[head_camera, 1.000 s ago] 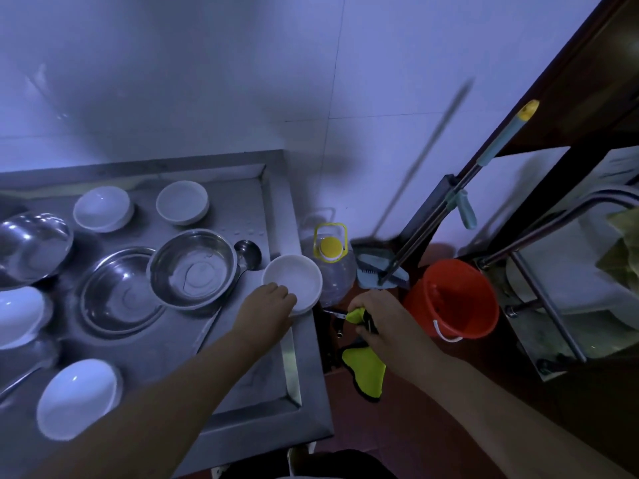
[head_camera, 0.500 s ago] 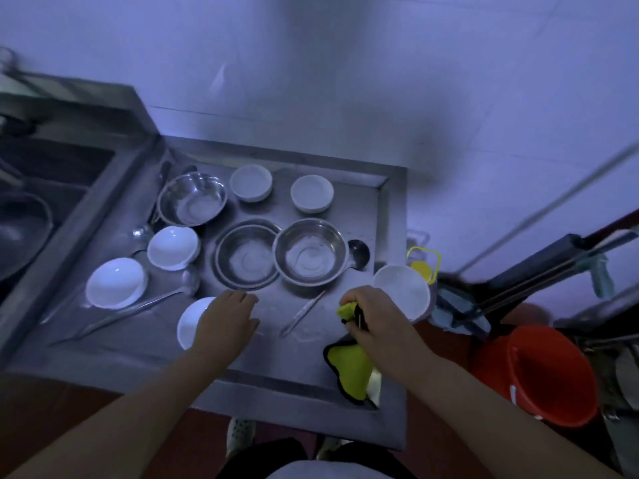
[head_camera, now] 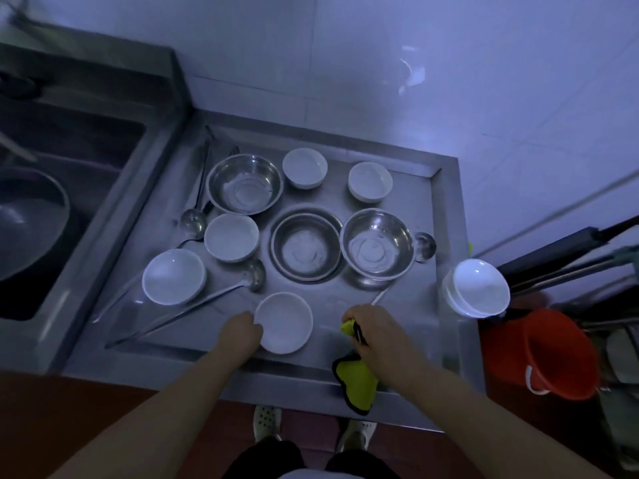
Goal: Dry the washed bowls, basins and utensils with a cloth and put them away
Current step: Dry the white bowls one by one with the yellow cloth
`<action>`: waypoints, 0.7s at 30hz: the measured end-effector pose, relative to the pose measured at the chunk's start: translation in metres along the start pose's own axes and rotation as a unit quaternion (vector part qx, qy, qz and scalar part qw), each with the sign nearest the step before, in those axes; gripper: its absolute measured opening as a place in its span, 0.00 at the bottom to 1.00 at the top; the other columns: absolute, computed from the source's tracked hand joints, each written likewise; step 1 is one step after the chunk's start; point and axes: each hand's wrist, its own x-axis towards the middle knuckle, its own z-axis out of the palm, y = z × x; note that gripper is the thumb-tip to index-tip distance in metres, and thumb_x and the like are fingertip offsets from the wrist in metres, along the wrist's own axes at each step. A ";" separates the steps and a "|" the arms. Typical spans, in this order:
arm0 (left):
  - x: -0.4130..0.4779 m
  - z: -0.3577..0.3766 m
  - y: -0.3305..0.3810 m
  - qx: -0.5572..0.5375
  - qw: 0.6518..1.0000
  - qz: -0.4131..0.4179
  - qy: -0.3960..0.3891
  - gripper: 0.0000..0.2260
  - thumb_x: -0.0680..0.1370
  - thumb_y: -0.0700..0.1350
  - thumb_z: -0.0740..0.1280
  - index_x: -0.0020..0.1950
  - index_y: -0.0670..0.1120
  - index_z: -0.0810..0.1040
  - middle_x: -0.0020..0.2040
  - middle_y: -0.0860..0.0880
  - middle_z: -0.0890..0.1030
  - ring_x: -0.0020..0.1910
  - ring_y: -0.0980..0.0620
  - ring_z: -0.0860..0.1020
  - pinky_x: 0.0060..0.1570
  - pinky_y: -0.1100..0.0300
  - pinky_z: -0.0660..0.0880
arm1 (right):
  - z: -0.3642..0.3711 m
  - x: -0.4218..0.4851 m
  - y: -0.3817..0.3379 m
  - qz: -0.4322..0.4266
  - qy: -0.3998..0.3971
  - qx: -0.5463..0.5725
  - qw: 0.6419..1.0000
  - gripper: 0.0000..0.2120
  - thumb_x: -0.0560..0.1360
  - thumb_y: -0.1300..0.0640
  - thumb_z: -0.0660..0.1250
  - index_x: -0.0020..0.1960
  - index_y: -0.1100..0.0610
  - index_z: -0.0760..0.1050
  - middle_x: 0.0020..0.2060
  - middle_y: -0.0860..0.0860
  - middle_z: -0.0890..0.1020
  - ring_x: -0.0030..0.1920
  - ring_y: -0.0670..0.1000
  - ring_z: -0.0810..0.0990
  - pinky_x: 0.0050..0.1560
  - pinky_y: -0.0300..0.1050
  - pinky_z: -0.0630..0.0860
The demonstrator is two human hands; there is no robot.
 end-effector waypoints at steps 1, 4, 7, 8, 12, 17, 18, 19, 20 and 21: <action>0.001 -0.003 -0.002 -0.016 1.000 0.005 -0.009 0.06 0.79 0.39 0.58 0.44 0.39 0.70 0.48 0.40 0.75 0.48 0.42 0.73 0.40 0.59 0.63 | 0.008 0.003 -0.008 0.012 -0.007 -0.016 1.000 0.11 0.75 0.67 0.62 0.56 0.58 0.73 0.50 0.53 0.75 0.51 0.53 0.71 0.50 0.42 0.66; -0.004 -0.018 -0.005 -0.075 0.997 0.023 0.000 0.10 0.76 0.39 0.61 0.35 0.43 0.66 0.39 0.44 0.72 0.44 0.44 0.73 0.35 0.58 0.63 | 0.024 0.013 -0.029 0.073 -0.037 -0.080 0.993 0.11 0.77 0.66 0.57 0.57 0.58 0.71 0.51 0.54 0.75 0.50 0.53 0.72 0.47 0.45 0.66; -0.021 -0.049 0.006 -0.140 0.987 0.078 0.026 0.02 0.73 0.38 0.64 0.42 0.40 0.72 0.40 0.44 0.76 0.41 0.45 0.74 0.36 0.57 0.68 | 0.028 0.019 -0.047 0.121 -0.032 -0.082 0.989 0.15 0.77 0.65 0.58 0.63 0.58 0.68 0.56 0.54 0.75 0.55 0.54 0.72 0.53 0.46 0.68; -0.028 -0.060 0.012 -0.163 0.980 0.106 0.035 0.06 0.71 0.39 0.64 0.46 0.40 0.75 0.42 0.43 0.78 0.41 0.46 0.75 0.38 0.56 0.72 | 0.025 0.021 -0.053 0.129 -0.021 -0.064 0.989 0.19 0.77 0.64 0.60 0.67 0.56 0.66 0.56 0.54 0.74 0.57 0.54 0.72 0.54 0.46 0.69; -0.061 -0.115 0.038 -0.219 0.949 0.215 0.068 0.15 0.70 0.35 0.66 0.53 0.51 0.76 0.43 0.52 0.79 0.39 0.58 0.76 0.39 0.66 0.74 | -0.004 0.021 -0.088 0.097 0.115 0.078 0.986 0.27 0.75 0.65 0.64 0.70 0.48 0.63 0.42 0.40 0.71 0.43 0.39 0.72 0.41 0.27 0.67; -0.093 -0.175 0.055 -0.245 0.893 0.365 0.093 0.19 0.68 0.33 0.69 0.55 0.51 0.76 0.52 0.56 0.79 0.50 0.63 0.77 0.45 0.64 0.79 | -0.047 0.020 -0.115 0.062 0.223 0.085 0.969 0.33 0.75 0.66 0.65 0.75 0.51 0.57 0.53 0.47 0.75 0.50 0.42 0.71 0.43 0.25 0.65; -0.099 -0.186 0.058 -0.245 0.883 0.389 0.091 0.20 0.67 0.33 0.70 0.55 0.50 0.76 0.53 0.57 0.79 0.53 0.61 0.77 0.45 0.63 0.79 | -0.054 0.021 -0.119 0.056 0.230 0.088 0.968 0.34 0.75 0.66 0.64 0.76 0.52 0.55 0.55 0.48 0.75 0.51 0.42 0.70 0.44 0.25 0.65; -0.105 -0.195 0.062 -0.239 0.875 0.411 0.092 0.20 0.67 0.32 0.70 0.54 0.49 0.76 0.54 0.57 0.79 0.54 0.60 0.77 0.45 0.65 0.79 | -0.062 0.021 -0.123 0.046 0.239 0.100 0.965 0.35 0.75 0.66 0.64 0.77 0.51 0.54 0.56 0.47 0.74 0.51 0.40 0.70 0.45 0.24 0.66; -0.111 -0.204 0.066 -0.223 0.870 0.428 0.097 0.20 0.67 0.32 0.71 0.54 0.49 0.76 0.54 0.57 0.79 0.55 0.59 0.77 0.46 0.66 0.78 | -0.068 0.021 -0.128 0.038 0.247 0.116 0.961 0.35 0.75 0.66 0.65 0.77 0.49 0.53 0.56 0.45 0.73 0.52 0.39 0.70 0.47 0.23 0.66; -0.117 -0.212 0.070 -0.201 0.869 0.440 0.107 0.19 0.67 0.33 0.72 0.53 0.49 0.75 0.54 0.56 0.78 0.56 0.59 0.76 0.46 0.66 0.78 | -0.075 0.021 -0.132 0.035 0.249 0.131 0.959 0.36 0.76 0.65 0.65 0.77 0.47 0.52 0.57 0.44 0.73 0.54 0.40 0.71 0.48 0.24 0.66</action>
